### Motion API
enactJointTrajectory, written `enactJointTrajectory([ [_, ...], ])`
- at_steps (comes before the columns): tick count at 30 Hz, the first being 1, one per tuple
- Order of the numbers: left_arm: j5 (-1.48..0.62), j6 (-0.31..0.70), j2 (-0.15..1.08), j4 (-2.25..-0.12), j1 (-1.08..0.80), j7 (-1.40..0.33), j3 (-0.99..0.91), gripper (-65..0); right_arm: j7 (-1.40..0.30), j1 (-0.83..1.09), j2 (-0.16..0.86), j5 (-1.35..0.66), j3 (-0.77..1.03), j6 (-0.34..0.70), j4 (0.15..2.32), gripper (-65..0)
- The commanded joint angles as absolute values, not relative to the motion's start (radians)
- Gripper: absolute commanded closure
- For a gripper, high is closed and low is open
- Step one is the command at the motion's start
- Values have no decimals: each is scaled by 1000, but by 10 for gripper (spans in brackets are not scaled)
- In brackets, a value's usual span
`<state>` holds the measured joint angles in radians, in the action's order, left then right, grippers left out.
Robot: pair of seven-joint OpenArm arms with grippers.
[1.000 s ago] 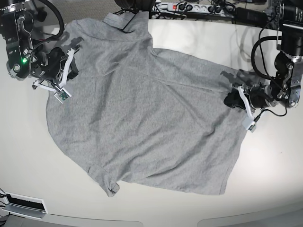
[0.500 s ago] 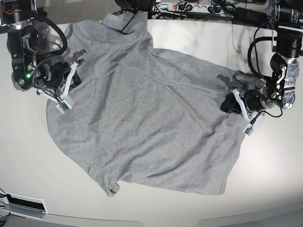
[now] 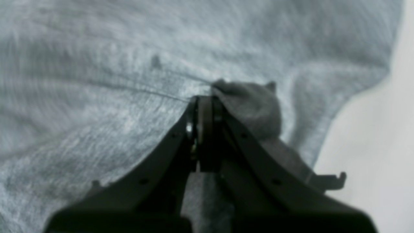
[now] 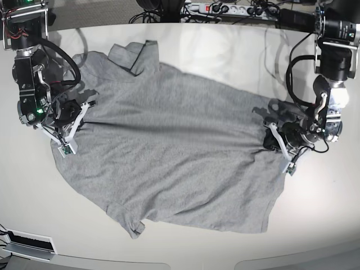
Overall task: Layout the t-shirt on the table in an organized manner, then fold the t-shirt properly
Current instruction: 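Hold the shirt with both grippers and pull it taut outward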
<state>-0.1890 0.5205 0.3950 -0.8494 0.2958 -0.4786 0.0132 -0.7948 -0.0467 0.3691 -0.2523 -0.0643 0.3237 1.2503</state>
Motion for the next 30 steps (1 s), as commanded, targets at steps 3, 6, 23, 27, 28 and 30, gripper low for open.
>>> enactJointTrajectory([
  [3,-131,488,418,-841,334,-538,13,0,-804,-86,382,-218,-61,277,1254,0],
  [6,-132,488,415,-841,378,-538,13,0,-796,-121,383,-176,-61,254,1254,0],
  [23,-725,698,477,-844,562,-1004,12,0,-1036,-300,435,-492,-59,590,1256,0],
  [27,-894,698,486,-844,560,-1116,13,0,-1168,-260,476,-819,-59,698,1262,0],
  [28,-918,698,488,-844,560,-1130,13,0,-1202,-243,483,-897,-59,698,1270,0],
  [30,-950,698,488,-844,557,-1149,13,0,-1265,-200,488,-1013,-59,698,1300,0],
])
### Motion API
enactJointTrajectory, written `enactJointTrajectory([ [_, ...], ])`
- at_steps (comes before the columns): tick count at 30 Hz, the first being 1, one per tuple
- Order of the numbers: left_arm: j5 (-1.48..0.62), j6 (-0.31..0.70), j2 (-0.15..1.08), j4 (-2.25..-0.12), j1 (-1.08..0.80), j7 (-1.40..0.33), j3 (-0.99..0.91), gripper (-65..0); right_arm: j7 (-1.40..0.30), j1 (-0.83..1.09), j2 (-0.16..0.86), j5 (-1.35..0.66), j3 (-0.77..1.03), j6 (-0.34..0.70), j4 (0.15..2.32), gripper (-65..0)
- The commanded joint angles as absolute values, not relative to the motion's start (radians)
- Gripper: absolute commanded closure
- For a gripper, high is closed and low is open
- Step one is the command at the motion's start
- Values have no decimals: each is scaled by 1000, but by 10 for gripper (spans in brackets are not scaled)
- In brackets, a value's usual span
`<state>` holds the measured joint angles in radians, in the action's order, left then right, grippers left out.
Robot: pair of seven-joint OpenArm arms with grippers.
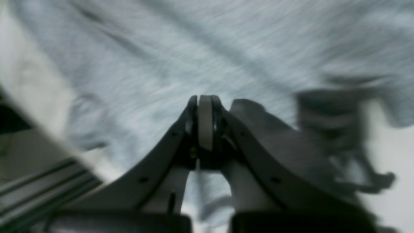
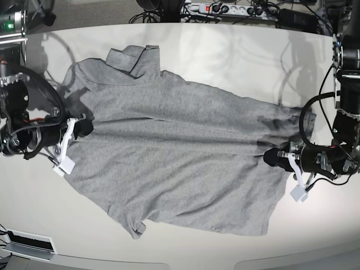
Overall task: Layout the t-shirt on the table in an organized manner, then fold the t-shirt properly
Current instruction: 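Hold the shirt with both grippers and pull it taut outward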
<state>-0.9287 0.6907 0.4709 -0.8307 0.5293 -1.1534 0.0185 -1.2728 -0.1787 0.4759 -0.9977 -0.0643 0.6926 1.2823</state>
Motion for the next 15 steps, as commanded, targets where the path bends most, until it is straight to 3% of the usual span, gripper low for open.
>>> enactJointTrajectory([
  [1,-965,698,487,-844,553,-1157,13,0,-1286,-173,488,-1047,-59,698,1320,0],
  [15,-1026,698,487,-936,378,-1153,13,0,-1275,220,479,-1102,-59,698,1721,0],
])
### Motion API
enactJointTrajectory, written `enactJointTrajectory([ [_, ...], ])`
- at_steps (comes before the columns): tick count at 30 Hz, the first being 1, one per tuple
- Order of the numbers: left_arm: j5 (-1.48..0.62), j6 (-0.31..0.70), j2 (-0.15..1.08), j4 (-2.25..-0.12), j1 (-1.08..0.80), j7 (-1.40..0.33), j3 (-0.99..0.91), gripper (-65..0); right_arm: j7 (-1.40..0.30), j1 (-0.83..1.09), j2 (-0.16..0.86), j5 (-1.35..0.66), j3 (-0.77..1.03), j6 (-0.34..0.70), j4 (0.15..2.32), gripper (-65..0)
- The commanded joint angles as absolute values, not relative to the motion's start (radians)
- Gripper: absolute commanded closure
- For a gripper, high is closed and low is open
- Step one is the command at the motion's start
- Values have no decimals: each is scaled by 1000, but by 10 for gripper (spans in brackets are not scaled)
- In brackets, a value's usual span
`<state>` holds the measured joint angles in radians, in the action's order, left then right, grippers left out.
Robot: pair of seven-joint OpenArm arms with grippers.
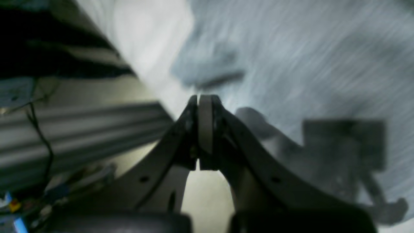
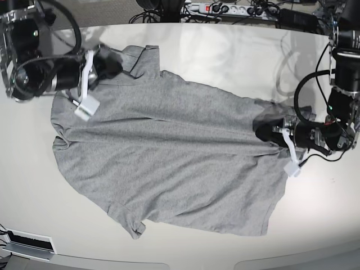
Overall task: Layout the t-shirt on the table in an organized manner, then fold the t-shirt properly
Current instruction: 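Hold the shirt with both grippers and pull it taut outward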
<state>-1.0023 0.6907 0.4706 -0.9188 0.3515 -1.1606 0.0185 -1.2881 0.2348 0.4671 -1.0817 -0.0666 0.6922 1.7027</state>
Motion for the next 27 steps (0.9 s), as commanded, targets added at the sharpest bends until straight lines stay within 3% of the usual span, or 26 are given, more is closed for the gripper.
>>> enactJointTrajectory([
  [1,-1037,698,487,-949,363,-1153,13,0,-1274,236,479,-1092,-59,698,1721,0],
  [8,-1053,698,487,-975,304,-1153,12,0,-1033,317,479,-783,-59,698,1720,0],
  [15,-1056,698,488,-975,305,-1153,11,0,-993,319,416,-801,-59,698,1720,0],
  [21,-1056,698,488,-975,305,-1145,11,0,-889,319,315,-563,-59,698,1714,0],
  [27,-1056,698,488,-975,305,-1146,11,0,-828,319,299,-402,-59,661,1711,0],
])
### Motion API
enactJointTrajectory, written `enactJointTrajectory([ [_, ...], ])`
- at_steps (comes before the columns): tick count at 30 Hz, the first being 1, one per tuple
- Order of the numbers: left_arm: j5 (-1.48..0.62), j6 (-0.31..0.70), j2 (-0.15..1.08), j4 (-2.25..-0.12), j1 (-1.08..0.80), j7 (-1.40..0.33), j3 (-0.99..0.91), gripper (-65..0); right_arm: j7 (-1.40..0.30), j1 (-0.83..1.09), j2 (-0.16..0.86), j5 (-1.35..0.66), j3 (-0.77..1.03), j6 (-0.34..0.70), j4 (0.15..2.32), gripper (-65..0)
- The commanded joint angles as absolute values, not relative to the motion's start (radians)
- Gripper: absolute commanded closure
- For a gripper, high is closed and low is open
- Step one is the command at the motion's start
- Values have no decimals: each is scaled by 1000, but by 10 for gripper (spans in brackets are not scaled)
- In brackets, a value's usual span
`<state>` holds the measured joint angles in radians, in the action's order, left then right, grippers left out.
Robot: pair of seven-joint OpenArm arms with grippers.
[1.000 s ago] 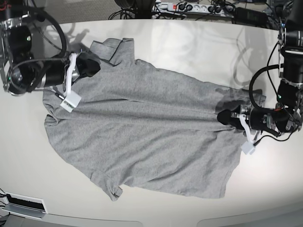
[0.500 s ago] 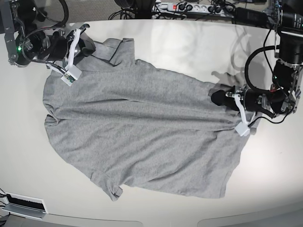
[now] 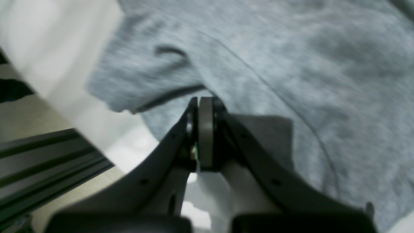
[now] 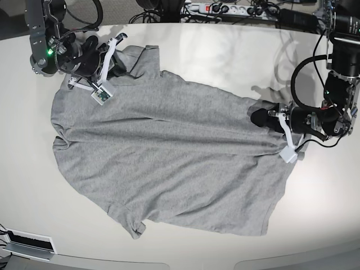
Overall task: Layout the t-shirt on the table in an organized manner, then fold the t-shirt properly
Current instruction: 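Hold the shirt with both grippers and pull it taut outward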
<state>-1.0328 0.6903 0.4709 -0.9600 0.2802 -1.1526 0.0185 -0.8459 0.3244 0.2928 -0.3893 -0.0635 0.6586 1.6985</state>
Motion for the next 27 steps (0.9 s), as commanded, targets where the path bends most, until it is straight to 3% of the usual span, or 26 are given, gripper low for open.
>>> enactJointTrajectory([
  [1,-1056,698,488,-975,305,-1145,11,0,-828,319,299,-384,-59,653,1710,0],
  [14,-1056,698,488,-975,305,-1146,11,0,-760,324,302,-227,-60,602,1615,0],
  [27,-1057,698,488,-975,305,-1146,11,0,-1236,322,324,-497,-60,595,1615,0],
])
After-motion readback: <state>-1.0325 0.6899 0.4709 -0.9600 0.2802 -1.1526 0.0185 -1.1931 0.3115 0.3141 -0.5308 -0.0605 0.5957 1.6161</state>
